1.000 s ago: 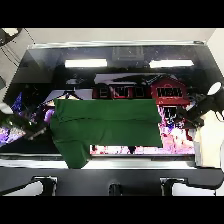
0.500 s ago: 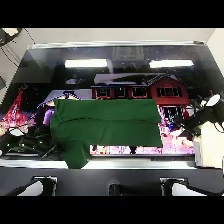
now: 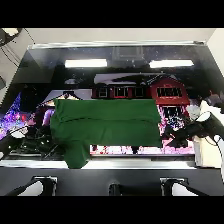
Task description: Fold the shirts.
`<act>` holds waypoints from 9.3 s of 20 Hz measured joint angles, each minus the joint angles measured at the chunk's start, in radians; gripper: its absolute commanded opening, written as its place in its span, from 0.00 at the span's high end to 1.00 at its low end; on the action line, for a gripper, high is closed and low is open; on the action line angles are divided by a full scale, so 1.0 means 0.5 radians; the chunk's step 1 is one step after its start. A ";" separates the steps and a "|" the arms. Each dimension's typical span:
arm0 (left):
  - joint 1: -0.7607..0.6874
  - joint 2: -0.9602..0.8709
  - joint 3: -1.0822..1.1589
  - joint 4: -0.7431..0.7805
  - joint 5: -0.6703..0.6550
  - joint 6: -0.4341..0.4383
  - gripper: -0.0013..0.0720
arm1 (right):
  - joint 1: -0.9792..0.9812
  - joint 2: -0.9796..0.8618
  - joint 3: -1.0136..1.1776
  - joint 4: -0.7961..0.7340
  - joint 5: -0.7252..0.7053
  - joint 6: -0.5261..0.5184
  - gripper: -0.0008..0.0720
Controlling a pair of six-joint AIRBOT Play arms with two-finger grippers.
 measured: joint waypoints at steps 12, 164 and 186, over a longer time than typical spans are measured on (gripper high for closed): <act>0.000 0.057 0.227 0.130 0.098 0.125 0.95 | 0.003 0.011 -0.086 0.253 -0.278 -0.065 0.93; -0.154 0.372 1.662 -0.513 0.253 0.179 0.94 | -1.547 0.355 1.604 0.153 0.535 0.517 0.93; -0.220 0.298 2.063 -0.493 0.497 0.072 0.95 | -1.276 0.472 1.395 -0.446 -0.052 0.083 0.05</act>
